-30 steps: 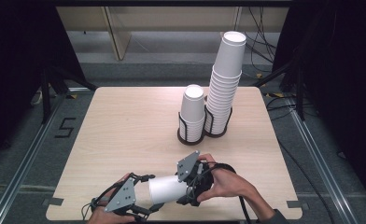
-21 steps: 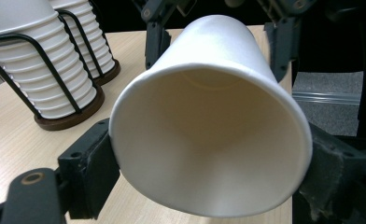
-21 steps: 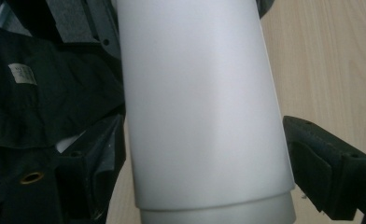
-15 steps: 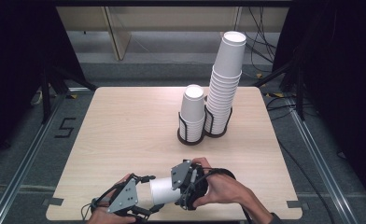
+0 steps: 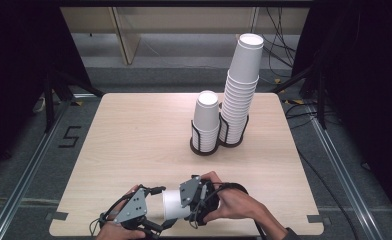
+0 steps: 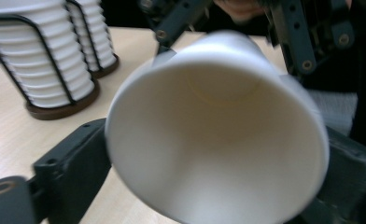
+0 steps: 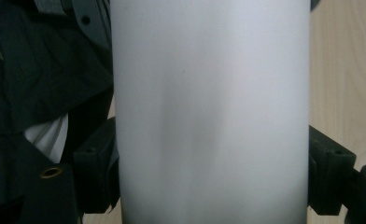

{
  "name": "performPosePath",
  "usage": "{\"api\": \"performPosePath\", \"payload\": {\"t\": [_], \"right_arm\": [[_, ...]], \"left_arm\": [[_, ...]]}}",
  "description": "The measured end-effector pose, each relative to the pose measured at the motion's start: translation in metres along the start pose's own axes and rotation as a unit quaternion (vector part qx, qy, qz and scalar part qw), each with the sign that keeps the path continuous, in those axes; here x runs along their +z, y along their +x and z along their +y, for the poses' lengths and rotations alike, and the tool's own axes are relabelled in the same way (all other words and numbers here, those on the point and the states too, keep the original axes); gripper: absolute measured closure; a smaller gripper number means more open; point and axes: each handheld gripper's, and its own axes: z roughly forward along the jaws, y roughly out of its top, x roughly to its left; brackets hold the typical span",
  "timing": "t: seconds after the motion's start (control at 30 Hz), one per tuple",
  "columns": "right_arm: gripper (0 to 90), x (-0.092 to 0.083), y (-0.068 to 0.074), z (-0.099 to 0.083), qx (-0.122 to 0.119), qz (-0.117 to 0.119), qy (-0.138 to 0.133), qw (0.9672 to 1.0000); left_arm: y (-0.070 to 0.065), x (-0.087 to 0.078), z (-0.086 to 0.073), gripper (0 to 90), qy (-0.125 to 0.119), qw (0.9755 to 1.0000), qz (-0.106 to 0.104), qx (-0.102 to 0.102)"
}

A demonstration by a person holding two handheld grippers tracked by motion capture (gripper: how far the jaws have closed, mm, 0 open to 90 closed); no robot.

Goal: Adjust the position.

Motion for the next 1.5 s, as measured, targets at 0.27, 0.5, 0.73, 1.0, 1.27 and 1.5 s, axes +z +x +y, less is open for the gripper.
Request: {"api": "performPosePath", "payload": {"t": [0.27,0.5,0.73,1.0,1.27,1.5], "right_arm": [[23.1,-0.01,-0.02,-0.029,0.059,0.014,-0.109,0.9922],[23.0,-0.016,-0.021,-0.032,0.071,0.019,-0.148,0.9863],[22.9,-0.015,-0.021,-0.035,0.08,0.028,-0.17,0.9818],[22.8,-0.012,-0.02,-0.035,0.071,0.035,-0.174,0.9815],[22.7,-0.005,-0.016,-0.031,0.062,0.052,-0.181,0.9802],[22.5,0.0,-0.014,-0.029,0.062,0.067,-0.193,0.977]], "left_arm": [[0.012,-0.007,-0.003,13.7,-0.044,0.9969,0.0,-0.065],[0.012,-0.005,-0.004,14.0,-0.052,0.9954,0.003,-0.081],[0.012,-0.004,-0.004,13.6,-0.05,0.9939,0.001,-0.098],[0.009,0.0,-0.004,12.7,-0.057,0.9937,-0.015,-0.096],[0.005,0.002,0.0,6.7,-0.074,0.9925,-0.023,-0.095],[0.002,0.001,0.001,6.3,-0.07,0.9933,-0.021,-0.09]]}}
